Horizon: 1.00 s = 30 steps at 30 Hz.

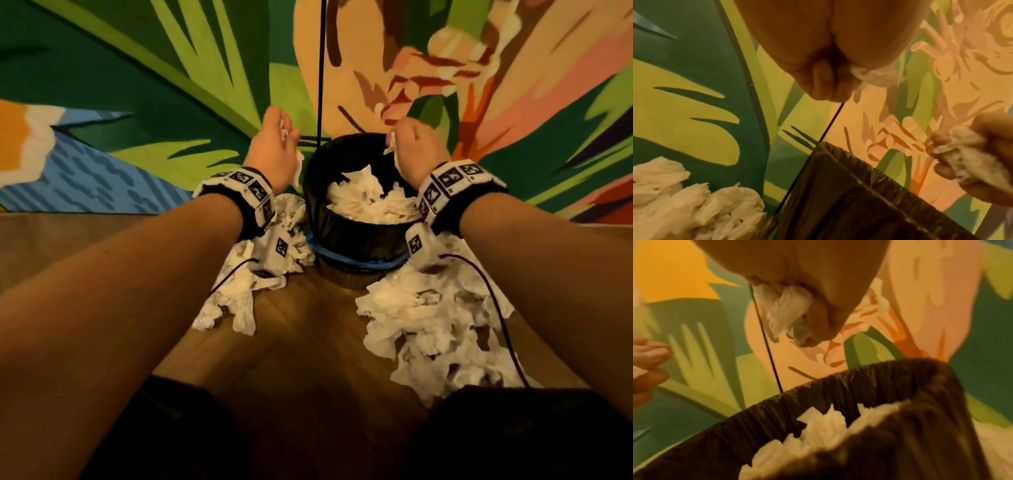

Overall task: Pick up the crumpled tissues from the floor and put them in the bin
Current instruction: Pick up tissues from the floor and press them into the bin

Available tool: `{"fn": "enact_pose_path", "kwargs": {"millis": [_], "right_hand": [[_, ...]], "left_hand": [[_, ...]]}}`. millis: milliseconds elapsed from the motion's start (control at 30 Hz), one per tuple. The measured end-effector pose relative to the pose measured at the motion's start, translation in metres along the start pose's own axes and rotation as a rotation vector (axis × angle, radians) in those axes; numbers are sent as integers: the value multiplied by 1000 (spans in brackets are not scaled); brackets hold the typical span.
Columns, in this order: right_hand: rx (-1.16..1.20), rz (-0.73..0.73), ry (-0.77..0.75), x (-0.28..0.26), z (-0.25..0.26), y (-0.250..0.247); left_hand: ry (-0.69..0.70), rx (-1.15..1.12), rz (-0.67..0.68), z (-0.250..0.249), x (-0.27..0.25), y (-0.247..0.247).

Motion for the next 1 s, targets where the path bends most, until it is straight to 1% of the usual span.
{"fn": "enact_pose_path", "kwargs": {"millis": [33, 100, 133, 200, 300, 333, 433, 467, 567, 633, 700, 767, 900, 1000], "right_hand": [[19, 13, 20, 0, -11, 3], [0, 64, 71, -3, -29, 12], [-45, 97, 91, -5, -38, 16], [-159, 150, 81, -8, -47, 20], [-192, 172, 15, -13, -50, 21], [-216, 181, 11, -15, -53, 22], [-405, 239, 43, -21, -63, 27], [-430, 260, 48, -23, -65, 28], [-393, 293, 23, -26, -63, 32], [-392, 327, 31, -27, -64, 35], [-406, 362, 40, -28, -64, 38], [-399, 346, 37, -28, -61, 36], [-348, 235, -25, -24, -43, 23], [-262, 182, -69, -20, -25, 19]], "left_hand": [[-7, -18, 6, -5, -1, 7], [-16, -93, 85, -14, -1, 25], [-6, -109, 140, -20, -1, 37], [52, -51, 243, -36, -2, 56], [149, 130, 356, -49, -6, 80], [163, 211, 380, -48, -8, 86], [165, 437, 420, -37, -11, 99], [167, 510, 444, -33, -12, 102], [199, 688, 518, -24, -15, 110], [205, 733, 522, -23, -16, 113], [212, 773, 554, -22, -20, 117], [240, 780, 556, -25, -20, 115], [269, 625, 401, -31, -9, 89], [237, 471, 290, -26, -1, 55]]}}
Point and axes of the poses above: each hand's wrist, its own x-axis towards the middle knuckle, its own y-axis out of the palm, z = x × y, the point moved 8 cm from there along x, towards the middle knuckle, and after that the axes turned 9 degrees about x, right-handed, at the moved point
